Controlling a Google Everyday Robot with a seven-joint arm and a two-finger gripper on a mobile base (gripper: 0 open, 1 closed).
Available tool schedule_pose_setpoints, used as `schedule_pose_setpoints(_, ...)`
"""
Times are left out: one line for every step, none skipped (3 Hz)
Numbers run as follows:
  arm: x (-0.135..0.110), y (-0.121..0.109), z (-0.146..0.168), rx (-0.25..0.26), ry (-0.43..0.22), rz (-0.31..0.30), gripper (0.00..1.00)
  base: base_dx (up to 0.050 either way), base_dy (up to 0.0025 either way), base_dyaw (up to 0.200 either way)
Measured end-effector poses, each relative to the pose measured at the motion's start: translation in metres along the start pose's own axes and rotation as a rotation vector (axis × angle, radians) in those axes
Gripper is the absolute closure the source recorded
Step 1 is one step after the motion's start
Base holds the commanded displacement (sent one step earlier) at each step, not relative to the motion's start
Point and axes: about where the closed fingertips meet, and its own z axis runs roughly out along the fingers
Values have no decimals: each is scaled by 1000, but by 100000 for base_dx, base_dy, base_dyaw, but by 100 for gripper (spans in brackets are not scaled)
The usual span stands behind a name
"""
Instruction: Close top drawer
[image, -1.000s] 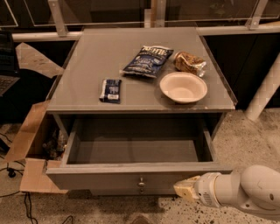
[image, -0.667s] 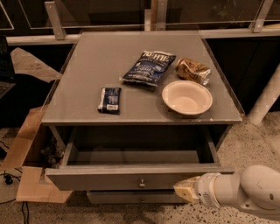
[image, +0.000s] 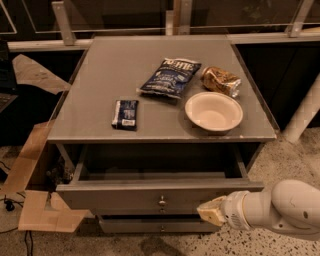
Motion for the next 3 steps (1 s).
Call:
schedule_pose_setpoints(-23, -14, 5, -5, 13, -78, 100, 0, 0, 0)
schedule_pose_setpoints(-24, -14, 5, -6, 14, -85, 100, 0, 0, 0)
schedule_pose_setpoints(-40, -26, 10, 5, 12, -128, 100, 0, 0, 0)
